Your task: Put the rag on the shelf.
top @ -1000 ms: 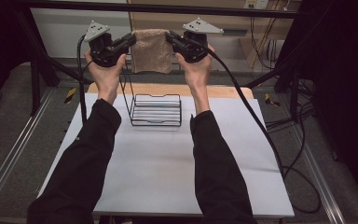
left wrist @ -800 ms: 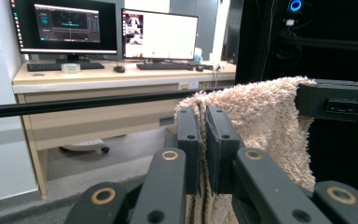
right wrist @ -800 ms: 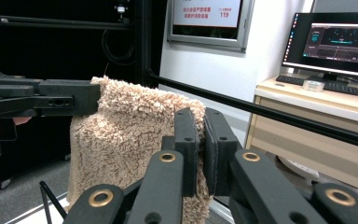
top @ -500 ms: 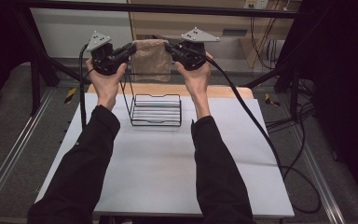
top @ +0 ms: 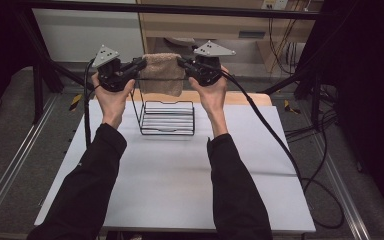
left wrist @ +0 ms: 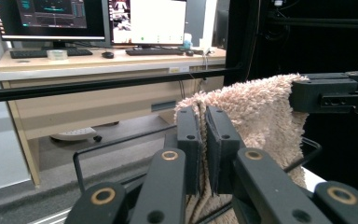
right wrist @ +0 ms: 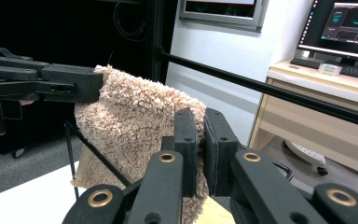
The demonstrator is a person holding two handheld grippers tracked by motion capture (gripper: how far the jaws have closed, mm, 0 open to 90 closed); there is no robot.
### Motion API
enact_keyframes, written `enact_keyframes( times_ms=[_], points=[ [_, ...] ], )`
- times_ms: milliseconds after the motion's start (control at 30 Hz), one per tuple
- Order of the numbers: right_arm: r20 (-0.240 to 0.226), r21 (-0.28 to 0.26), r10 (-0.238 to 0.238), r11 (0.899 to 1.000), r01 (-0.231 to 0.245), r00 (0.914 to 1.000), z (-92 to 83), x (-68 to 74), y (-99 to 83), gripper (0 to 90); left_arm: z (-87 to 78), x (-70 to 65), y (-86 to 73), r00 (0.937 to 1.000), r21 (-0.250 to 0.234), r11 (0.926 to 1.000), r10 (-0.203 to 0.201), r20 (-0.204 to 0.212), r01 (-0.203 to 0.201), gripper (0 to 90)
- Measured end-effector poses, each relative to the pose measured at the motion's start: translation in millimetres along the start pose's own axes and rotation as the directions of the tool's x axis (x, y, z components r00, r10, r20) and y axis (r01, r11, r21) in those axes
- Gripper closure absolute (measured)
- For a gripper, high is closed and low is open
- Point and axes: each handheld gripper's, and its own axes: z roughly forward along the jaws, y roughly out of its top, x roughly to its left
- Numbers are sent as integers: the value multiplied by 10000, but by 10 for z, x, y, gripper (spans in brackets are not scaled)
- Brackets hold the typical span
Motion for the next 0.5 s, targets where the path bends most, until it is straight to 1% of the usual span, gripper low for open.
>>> enact_keyframes(
  times_ms=[133,200,300,467,500],
  points=[
    [-93,-55,-208,9998,208,9997,-39,31,10,850,-47,-4,-24,9999,-35,10000,8,128,-8,845],
    [-143,-30,-298,9996,298,9995,-55,52,7,849,-73,-14,-31,9998,39,9998,192,82,-192,843],
    [-203,47,-409,9991,410,9990,-72,91,-1,849,-110,-19,-52,9996,79,9996,268,72,-269,841],
    [-322,145,-575,9982,579,9978,-126,153,-5,846,-149,-27,-94,9997,126,9997,193,174,-195,834],
    [-321,174,-608,9980,614,9976,-132,161,-6,846,-156,-29,-98,9996,205,9996,201,201,-205,832]
  ],
)
